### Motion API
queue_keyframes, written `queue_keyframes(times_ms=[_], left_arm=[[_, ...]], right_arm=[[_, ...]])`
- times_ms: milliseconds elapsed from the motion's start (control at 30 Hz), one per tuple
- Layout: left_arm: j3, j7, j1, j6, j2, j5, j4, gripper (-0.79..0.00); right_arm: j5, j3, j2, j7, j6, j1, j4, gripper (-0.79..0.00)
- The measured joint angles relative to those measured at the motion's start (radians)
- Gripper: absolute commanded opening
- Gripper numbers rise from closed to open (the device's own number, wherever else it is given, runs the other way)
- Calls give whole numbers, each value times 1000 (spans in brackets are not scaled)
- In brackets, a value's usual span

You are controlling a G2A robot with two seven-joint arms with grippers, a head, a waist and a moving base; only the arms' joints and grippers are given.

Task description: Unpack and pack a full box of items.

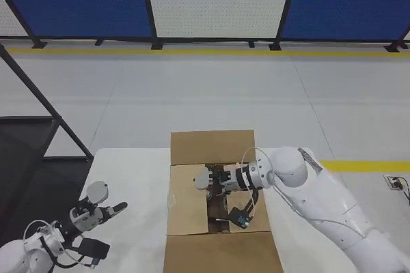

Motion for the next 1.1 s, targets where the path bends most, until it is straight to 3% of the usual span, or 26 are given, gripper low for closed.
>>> queue_keyframes(times_ms=[400, 600, 1100], left_arm=[[11, -30, 13, 16, -2, 16, -19, 0], [-28, -11, 24, 33, 4, -1, 31, 0], [-48, 1, 26, 34, 8, -15, 51, 0]], right_arm=[[-22, -32, -6, 28, -24, -21, -15, 0], [-58, -82, -24, 22, -45, 5, 14, 0], [-26, -125, -71, 65, 80, 33, 62, 0]])
